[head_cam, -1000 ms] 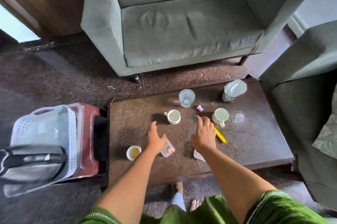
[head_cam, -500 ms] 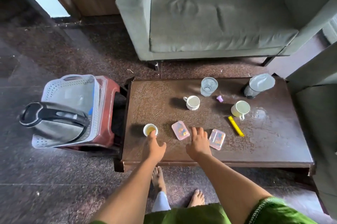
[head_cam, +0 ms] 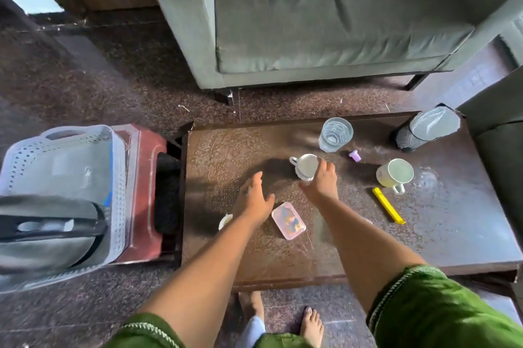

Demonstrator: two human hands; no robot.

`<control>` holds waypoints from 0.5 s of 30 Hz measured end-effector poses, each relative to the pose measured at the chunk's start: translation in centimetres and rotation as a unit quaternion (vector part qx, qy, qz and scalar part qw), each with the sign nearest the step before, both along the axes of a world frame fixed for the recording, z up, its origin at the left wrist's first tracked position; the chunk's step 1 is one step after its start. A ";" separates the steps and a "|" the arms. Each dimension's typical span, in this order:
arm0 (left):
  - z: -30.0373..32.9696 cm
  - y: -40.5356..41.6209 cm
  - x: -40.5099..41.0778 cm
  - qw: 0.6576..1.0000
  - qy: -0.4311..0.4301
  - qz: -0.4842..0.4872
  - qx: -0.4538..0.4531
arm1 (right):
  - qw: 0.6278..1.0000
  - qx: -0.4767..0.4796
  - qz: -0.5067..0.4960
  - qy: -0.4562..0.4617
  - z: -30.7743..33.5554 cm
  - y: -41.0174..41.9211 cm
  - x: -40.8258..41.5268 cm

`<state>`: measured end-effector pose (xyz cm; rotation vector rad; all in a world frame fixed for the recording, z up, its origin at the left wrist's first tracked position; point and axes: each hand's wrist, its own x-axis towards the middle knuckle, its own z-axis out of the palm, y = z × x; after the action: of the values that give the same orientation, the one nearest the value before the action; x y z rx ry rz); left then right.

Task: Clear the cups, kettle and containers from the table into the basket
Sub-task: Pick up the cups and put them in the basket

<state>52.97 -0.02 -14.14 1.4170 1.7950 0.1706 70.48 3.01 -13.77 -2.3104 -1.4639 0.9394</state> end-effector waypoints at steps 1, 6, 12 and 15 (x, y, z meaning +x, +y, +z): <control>-0.4 1.1 0.3 1.000 -0.009 0.003 -0.002 | 1.000 0.001 -0.003 0.003 -0.3 0.7 0.0; -1.4 4.8 2.4 0.999 -0.036 -0.018 -0.015 | 1.000 -0.018 -0.007 0.013 -2.1 2.3 0.3; -2.8 7.1 4.4 0.998 -0.020 -0.054 -0.021 | 1.000 0.005 0.020 0.017 -2.4 2.7 0.9; -2.1 7.2 4.8 0.998 0.023 -0.066 -0.003 | 0.999 0.021 0.029 0.032 -1.3 2.8 0.6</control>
<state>57.79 7.16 -16.28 1.5409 1.7306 0.0627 71.05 5.77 -15.08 -2.1974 -1.5172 0.9798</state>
